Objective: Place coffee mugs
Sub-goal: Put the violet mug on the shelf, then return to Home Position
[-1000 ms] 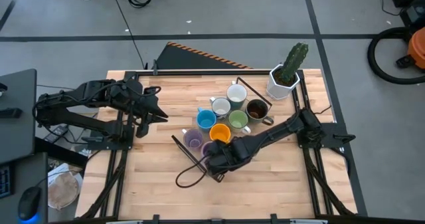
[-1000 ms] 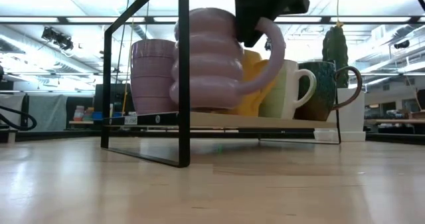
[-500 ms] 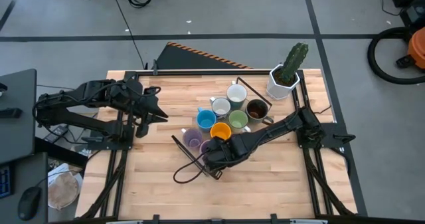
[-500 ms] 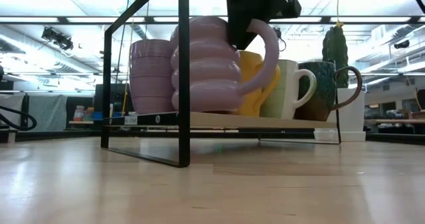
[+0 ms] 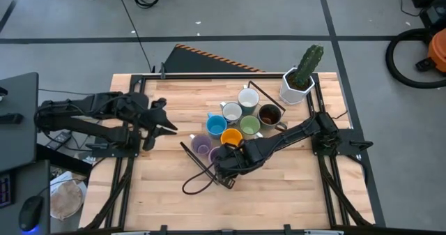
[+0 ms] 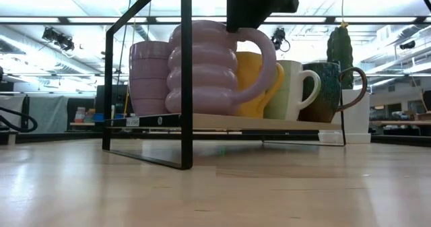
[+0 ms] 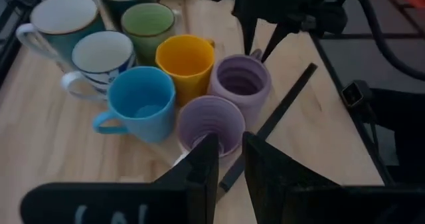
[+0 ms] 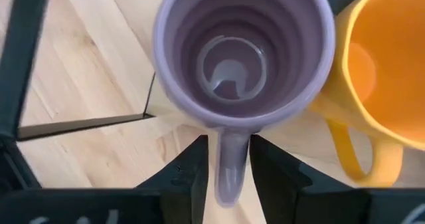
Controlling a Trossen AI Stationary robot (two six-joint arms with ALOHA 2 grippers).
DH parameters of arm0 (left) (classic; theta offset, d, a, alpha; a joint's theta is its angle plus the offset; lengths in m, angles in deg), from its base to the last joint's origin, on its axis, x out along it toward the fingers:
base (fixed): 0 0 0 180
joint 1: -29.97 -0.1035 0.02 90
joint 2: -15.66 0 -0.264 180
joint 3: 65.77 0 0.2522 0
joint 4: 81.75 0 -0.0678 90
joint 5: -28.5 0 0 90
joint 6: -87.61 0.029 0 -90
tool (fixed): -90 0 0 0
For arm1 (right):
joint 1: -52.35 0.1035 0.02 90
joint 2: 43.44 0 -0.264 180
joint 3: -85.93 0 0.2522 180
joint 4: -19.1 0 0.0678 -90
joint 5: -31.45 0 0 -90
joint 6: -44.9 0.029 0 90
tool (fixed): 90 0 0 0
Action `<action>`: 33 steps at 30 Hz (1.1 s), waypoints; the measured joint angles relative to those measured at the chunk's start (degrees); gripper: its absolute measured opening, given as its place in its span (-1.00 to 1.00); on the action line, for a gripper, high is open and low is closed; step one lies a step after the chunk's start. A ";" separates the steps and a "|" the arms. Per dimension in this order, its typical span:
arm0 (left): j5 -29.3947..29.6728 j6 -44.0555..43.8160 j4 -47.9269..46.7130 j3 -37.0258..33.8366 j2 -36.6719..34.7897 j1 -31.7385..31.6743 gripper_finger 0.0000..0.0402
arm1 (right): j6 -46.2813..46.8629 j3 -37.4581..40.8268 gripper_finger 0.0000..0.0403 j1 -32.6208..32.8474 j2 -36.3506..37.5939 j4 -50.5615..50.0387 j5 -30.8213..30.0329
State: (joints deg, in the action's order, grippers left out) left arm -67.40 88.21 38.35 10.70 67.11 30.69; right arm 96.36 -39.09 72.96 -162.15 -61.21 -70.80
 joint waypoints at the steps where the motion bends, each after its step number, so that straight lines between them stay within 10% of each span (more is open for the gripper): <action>1: -0.01 -0.38 1.46 -1.65 -1.03 0.31 -0.64 | -0.36 -0.05 -0.41 0.00 0.13 0.01 0.05; 23: 3.65 -14.33 31.36 -28.52 -20.38 2.52 -0.64 | -3.21 1.01 -0.41 6.03 13.53 -7.78 -13.12; 33: 8.19 -16.59 35.21 -37.91 -26.49 3.80 -0.64 | -6.84 29.34 -0.59 5.42 28.59 16.78 -13.70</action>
State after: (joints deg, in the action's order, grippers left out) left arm -59.21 71.62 73.56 -27.21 40.62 34.48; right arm 89.52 -9.75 78.37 -133.56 -44.43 -84.50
